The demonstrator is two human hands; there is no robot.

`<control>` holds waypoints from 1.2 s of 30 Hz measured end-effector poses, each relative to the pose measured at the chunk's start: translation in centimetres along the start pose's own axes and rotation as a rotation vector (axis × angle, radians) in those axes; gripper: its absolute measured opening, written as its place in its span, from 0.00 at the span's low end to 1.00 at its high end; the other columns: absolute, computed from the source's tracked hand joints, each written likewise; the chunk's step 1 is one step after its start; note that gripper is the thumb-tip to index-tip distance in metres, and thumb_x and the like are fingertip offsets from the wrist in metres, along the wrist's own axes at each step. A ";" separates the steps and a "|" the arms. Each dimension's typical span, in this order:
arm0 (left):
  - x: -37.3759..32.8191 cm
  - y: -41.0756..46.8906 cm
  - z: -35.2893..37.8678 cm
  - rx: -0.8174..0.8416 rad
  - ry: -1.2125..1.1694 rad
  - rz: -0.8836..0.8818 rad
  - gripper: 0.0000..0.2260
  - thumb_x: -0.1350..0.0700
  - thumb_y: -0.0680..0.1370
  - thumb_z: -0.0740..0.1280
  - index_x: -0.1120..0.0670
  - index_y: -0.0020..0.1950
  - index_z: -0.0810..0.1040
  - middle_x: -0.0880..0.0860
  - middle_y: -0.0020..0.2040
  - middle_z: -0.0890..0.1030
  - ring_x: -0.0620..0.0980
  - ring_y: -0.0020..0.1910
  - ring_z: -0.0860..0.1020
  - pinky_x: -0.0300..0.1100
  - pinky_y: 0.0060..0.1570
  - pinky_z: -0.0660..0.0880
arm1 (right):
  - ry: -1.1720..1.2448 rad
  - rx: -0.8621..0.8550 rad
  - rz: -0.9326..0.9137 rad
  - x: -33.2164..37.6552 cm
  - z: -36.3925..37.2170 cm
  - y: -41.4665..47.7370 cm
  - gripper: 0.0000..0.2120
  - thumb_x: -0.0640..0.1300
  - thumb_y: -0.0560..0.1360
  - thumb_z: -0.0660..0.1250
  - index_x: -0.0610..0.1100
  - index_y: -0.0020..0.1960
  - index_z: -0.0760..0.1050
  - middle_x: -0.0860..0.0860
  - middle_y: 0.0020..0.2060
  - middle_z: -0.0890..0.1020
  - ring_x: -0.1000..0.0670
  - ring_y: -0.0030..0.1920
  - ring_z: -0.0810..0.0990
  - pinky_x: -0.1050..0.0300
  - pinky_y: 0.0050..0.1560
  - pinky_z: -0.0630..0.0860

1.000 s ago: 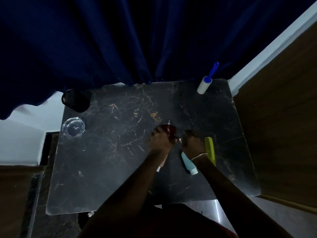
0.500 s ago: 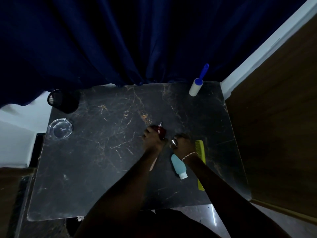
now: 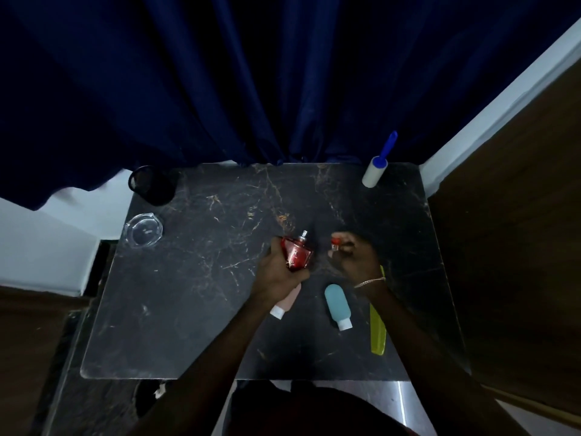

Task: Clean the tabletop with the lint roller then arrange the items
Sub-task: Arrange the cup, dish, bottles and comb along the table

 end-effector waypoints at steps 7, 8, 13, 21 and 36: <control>-1.3 -5.5 -2.3 -0.029 0.066 0.105 0.34 0.44 0.64 0.80 0.39 0.64 0.65 0.43 0.56 0.78 0.38 0.48 0.79 0.33 0.41 0.74 | 0.110 0.162 -0.099 3.6 -2.3 -3.9 0.26 0.35 0.70 0.76 0.49 0.64 0.74 0.54 0.49 0.84 0.58 0.48 0.84 0.64 0.50 0.81; -1.5 -6.2 -2.5 -0.027 0.090 0.119 0.35 0.43 0.65 0.80 0.40 0.66 0.64 0.42 0.57 0.76 0.38 0.48 0.79 0.30 0.40 0.72 | 0.096 0.179 -0.103 4.1 -2.5 -4.3 0.24 0.35 0.69 0.76 0.47 0.62 0.75 0.52 0.48 0.84 0.56 0.48 0.84 0.63 0.50 0.81; -1.8 -8.3 -2.7 0.032 0.198 0.155 0.44 0.42 0.64 0.79 0.42 0.74 0.59 0.47 0.67 0.75 0.45 0.57 0.76 0.38 0.51 0.74 | 0.124 0.318 -0.135 6.0 -2.4 -6.0 0.13 0.36 0.70 0.76 0.42 0.53 0.81 0.48 0.47 0.87 0.51 0.49 0.85 0.59 0.52 0.81; -3.0 -9.9 -3.4 0.056 0.253 0.251 0.42 0.40 0.63 0.75 0.40 0.73 0.61 0.45 0.65 0.75 0.46 0.55 0.78 0.46 0.52 0.82 | 0.059 0.548 -0.214 9.2 -1.2 -6.4 0.13 0.34 0.71 0.74 0.38 0.55 0.82 0.49 0.49 0.86 0.54 0.50 0.85 0.64 0.49 0.80; -3.4 -9.3 -5.9 0.013 0.177 0.262 0.37 0.42 0.62 0.78 0.40 0.68 0.67 0.42 0.56 0.77 0.40 0.49 0.78 0.33 0.42 0.76 | 0.004 0.621 -0.202 11.6 2.6 -5.8 0.07 0.34 0.74 0.71 0.36 0.52 0.82 0.41 0.45 0.86 0.43 0.45 0.86 0.49 0.49 0.83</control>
Point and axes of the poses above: each hand's wrist, its own y-axis towards the middle knuckle, its own z-axis out of the palm, x = y × z, the point moved 6 cm from there along y, towards the middle knuckle
